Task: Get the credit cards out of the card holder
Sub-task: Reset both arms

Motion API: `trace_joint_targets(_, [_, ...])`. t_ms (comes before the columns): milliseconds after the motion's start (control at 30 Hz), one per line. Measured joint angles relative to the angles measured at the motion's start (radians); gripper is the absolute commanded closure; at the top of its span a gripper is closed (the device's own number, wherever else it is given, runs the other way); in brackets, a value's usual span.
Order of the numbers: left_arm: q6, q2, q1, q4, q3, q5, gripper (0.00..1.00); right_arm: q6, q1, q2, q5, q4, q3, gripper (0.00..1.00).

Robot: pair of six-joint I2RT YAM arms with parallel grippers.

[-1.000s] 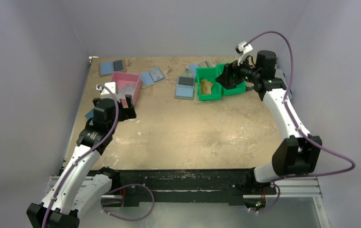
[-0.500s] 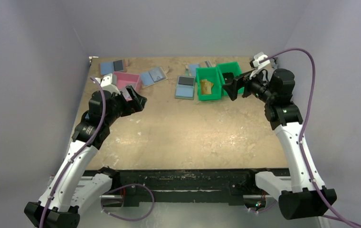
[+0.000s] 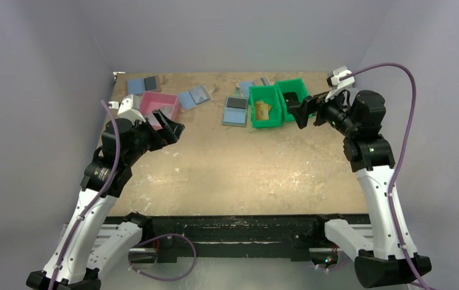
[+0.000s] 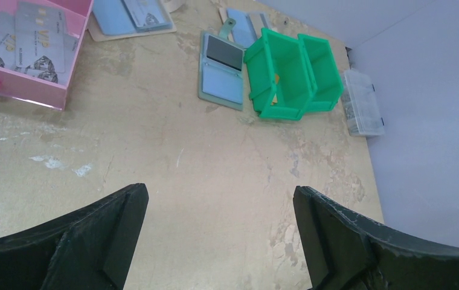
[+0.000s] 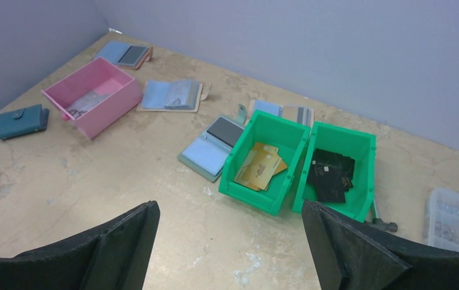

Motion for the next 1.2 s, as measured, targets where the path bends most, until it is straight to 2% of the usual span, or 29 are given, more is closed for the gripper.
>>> trace_joint_targets(367, [0.000, -0.006, 0.000, 0.008, 0.008, 0.005, 0.01, -0.029, -0.029, -0.041, -0.031, -0.075, 0.022, 0.01])
trace_joint_targets(1200, [0.027, 0.048, 0.000, 0.092, -0.015, 0.045, 0.01, 0.018, -0.149, -0.043, -0.180, -0.072, -0.013, 0.01])
